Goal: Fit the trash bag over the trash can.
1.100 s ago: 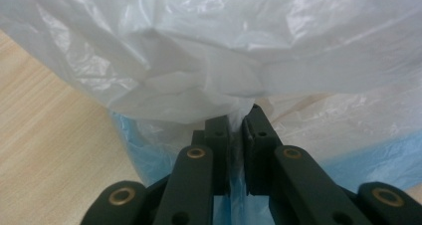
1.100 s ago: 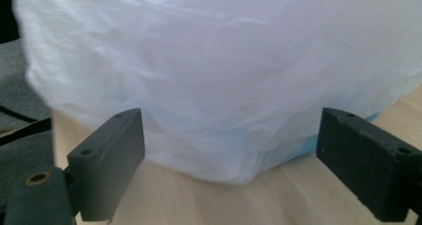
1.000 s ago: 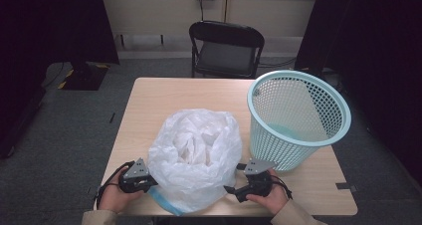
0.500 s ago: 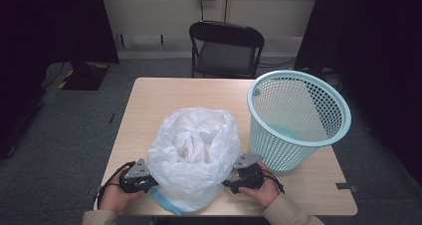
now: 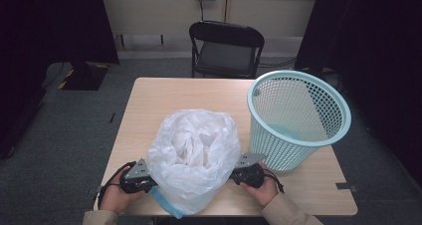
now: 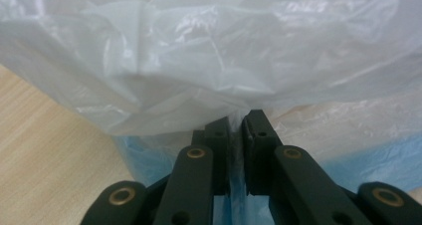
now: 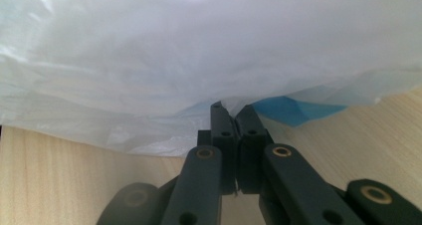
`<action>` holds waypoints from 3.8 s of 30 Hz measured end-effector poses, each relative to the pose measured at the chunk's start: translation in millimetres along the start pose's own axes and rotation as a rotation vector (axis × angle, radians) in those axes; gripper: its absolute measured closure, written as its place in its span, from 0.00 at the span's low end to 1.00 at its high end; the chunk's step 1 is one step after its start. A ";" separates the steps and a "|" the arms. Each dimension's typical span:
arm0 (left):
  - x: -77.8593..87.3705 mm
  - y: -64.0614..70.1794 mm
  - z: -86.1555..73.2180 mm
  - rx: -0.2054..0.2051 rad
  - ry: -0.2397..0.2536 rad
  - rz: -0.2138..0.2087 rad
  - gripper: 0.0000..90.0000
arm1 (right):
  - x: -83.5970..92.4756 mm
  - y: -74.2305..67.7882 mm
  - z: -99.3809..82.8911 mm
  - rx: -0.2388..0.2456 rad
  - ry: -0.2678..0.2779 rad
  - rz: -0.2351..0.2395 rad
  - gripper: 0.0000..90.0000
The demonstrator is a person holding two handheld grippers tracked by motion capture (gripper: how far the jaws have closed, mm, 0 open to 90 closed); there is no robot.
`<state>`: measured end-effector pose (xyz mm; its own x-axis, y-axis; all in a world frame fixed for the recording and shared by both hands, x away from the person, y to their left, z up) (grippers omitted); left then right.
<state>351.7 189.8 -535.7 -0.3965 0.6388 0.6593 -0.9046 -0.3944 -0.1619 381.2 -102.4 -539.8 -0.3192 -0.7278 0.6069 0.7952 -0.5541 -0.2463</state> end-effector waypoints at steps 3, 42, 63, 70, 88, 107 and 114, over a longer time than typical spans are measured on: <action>4.4 -1.7 5.6 0.000 0.040 0.023 0.93 | 3.6 -3.4 3.2 0.010 0.023 0.006 1.00; 30.3 0.1 44.1 -0.040 0.237 0.099 0.94 | 47.3 -20.8 33.4 0.100 0.163 0.008 1.00; 53.3 -3.3 62.3 -0.058 0.317 0.156 0.95 | 67.3 -31.8 58.4 0.161 0.202 -0.013 1.00; 64.9 -4.5 72.1 -0.069 0.348 0.176 0.95 | 73.4 -39.4 70.0 0.185 0.211 -0.013 1.00; 85.1 -8.1 96.0 -0.110 0.368 0.198 0.95 | 91.6 -53.9 96.7 0.242 0.234 -0.020 1.00; 121.3 -18.4 130.8 -0.166 0.396 0.243 0.95 | 117.6 -74.8 138.9 0.318 0.269 -0.034 1.00; 131.1 -22.5 146.6 -0.195 0.401 0.256 0.95 | 131.9 -82.0 153.7 0.349 0.285 -0.044 1.00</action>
<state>343.0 185.7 -338.0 -0.6034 0.7562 0.2530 -0.7677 -0.4651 -0.4408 353.1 -90.9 -323.4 -0.4467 -0.8161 0.3666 0.8884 -0.4531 0.0739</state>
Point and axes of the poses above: each handheld gripper's, and its own axes: x roughly backward along the jaws, z roughly out of its top, y roughly to its right, the point moved 7 cm from there along -x, roughly forward along the jaws, and after that the axes turned 13 degrees about -x, right-handed, at the moved point
